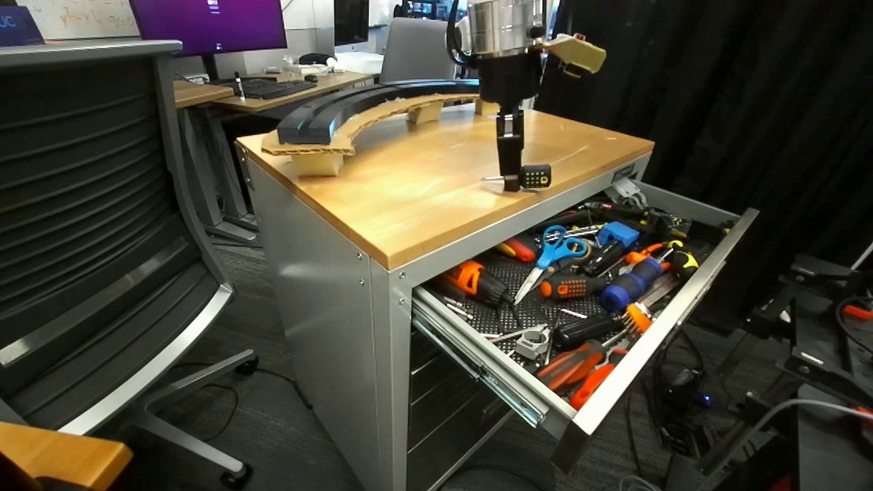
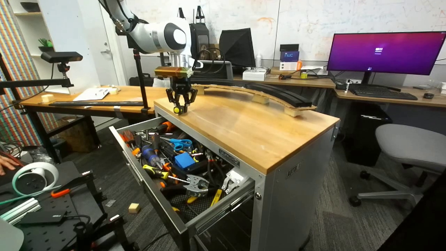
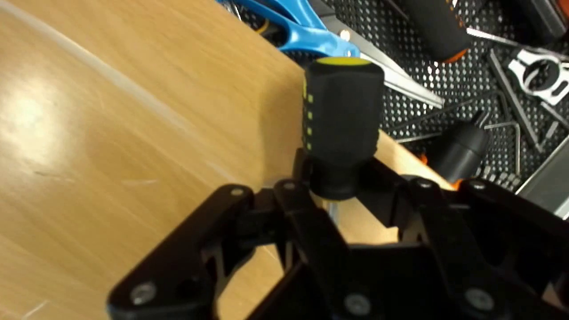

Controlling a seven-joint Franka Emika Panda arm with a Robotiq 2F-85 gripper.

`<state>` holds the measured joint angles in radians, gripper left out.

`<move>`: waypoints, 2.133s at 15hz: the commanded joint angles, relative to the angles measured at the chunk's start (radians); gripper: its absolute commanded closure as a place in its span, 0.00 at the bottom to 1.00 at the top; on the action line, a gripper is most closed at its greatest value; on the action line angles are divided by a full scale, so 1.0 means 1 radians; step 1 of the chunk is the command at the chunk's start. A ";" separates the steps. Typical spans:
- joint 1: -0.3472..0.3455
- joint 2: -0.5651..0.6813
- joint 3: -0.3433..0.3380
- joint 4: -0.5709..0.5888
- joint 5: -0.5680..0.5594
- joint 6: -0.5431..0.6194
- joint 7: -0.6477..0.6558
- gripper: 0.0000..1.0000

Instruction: Put the screwdriver in the open drawer then close the drawer

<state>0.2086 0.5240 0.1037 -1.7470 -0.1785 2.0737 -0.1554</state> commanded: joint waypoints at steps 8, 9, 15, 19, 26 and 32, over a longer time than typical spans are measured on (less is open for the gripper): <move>-0.086 -0.088 0.070 -0.208 -0.072 0.017 -0.484 0.86; -0.091 -0.092 0.073 -0.215 -0.077 0.015 -0.530 0.84; -0.085 -0.141 0.048 -0.298 -0.186 -0.081 -0.700 0.16; -0.099 -0.232 0.014 -0.394 -0.226 -0.119 -0.584 0.00; -0.206 -0.392 -0.070 -0.543 -0.162 -0.108 -0.393 0.00; -0.301 -0.464 -0.161 -0.677 -0.093 -0.057 -0.272 0.00</move>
<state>-0.0630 0.1183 -0.0283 -2.3355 -0.3160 1.9564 -0.4944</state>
